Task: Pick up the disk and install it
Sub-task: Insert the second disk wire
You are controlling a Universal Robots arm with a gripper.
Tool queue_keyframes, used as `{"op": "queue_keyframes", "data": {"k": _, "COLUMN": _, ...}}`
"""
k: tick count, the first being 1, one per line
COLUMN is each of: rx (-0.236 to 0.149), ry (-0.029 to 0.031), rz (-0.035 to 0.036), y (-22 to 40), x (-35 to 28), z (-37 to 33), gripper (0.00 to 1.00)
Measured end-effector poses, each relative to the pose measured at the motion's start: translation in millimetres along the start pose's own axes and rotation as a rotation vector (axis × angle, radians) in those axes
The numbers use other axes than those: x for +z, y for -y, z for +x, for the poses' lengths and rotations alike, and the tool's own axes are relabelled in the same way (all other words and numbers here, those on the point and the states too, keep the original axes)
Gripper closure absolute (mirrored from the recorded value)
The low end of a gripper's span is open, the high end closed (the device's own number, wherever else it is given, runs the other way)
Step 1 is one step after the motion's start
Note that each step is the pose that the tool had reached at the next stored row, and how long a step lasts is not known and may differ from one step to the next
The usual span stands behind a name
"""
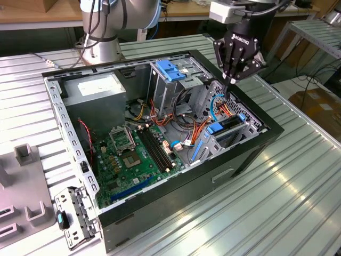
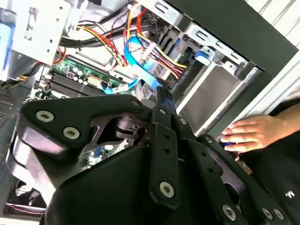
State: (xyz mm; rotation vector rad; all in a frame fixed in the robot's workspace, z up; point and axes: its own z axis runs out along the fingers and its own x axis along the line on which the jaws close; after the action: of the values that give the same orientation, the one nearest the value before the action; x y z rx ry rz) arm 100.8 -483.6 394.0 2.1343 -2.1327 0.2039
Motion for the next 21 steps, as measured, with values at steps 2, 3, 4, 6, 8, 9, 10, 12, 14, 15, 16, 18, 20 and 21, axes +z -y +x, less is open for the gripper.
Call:
{"op": "queue_keyframes", "data": {"k": 2, "rx": -0.002, "ry": -0.0485, "rz": -0.0083, "y": 1.2, "x": -1.1, "z": -8.0, "gripper": 0.89}}
{"op": "queue_keyframes", "data": {"k": 3, "rx": -0.002, "ry": -0.0731, "rz": -0.0099, "y": 1.4, "x": -1.2, "z": -10.7, "gripper": 0.89}}
{"op": "queue_keyframes", "data": {"k": 4, "rx": -0.003, "ry": -0.0882, "rz": -0.0108, "y": 1.8, "x": -1.3, "z": -13.7, "gripper": 0.89}}
{"op": "queue_keyframes", "data": {"k": 6, "rx": -0.004, "ry": -0.1149, "rz": -0.0134, "y": 3.5, "x": -0.2, "z": -25.6, "gripper": 0.89}}
{"op": "queue_keyframes", "data": {"k": 8, "rx": -0.004, "ry": -0.1203, "rz": -0.0137, "y": 4.1, "x": 2.6, "z": -27.2, "gripper": 0.89}}
{"op": "queue_keyframes", "data": {"k": 9, "rx": -0.004, "ry": -0.1251, "rz": -0.0139, "y": 4.2, "x": 5.6, "z": -27.8, "gripper": 0.89}}
{"op": "queue_keyframes", "data": {"k": 10, "rx": -0.004, "ry": -0.1284, "rz": -0.0138, "y": 4.4, "x": 6.8, "z": -28.1, "gripper": 0.89}}
{"op": "queue_keyframes", "data": {"k": 12, "rx": -0.004, "ry": -0.1394, "rz": -0.0138, "y": 4.5, "x": 9.0, "z": -28.4, "gripper": 0.83}}
{"op": "queue_keyframes", "data": {"k": 14, "rx": -0.004, "ry": -0.1566, "rz": -0.0138, "y": 4.7, "x": 10.4, "z": -28.9, "gripper": 0.76}}
{"op": "queue_keyframes", "data": {"k": 15, "rx": -0.004, "ry": -0.1682, "rz": -0.0138, "y": 4.7, "x": 10.7, "z": -29.3, "gripper": 0.76}}
{"op": "queue_keyframes", "data": {"k": 16, "rx": -0.004, "ry": -0.1871, "rz": -0.0138, "y": 4.7, "x": 10.8, "z": -29.9, "gripper": 0.76}}
{"op": "queue_keyframes", "data": {"k": 18, "rx": -0.002, "ry": -0.2016, "rz": -0.0144, "y": 4.6, "x": 10.5, "z": -30.1, "gripper": 0.76}}
{"op": "queue_keyframes", "data": {"k": 20, "rx": 0.000, "ry": -0.2124, "rz": -0.0154, "y": 5.3, "x": 10.3, "z": -30.7, "gripper": 0.76}}
{"op": "queue_keyframes", "data": {"k": 21, "rx": 0.000, "ry": -0.2145, "rz": -0.0162, "y": 5.7, "x": 10.7, "z": -31.0, "gripper": 0.76}}
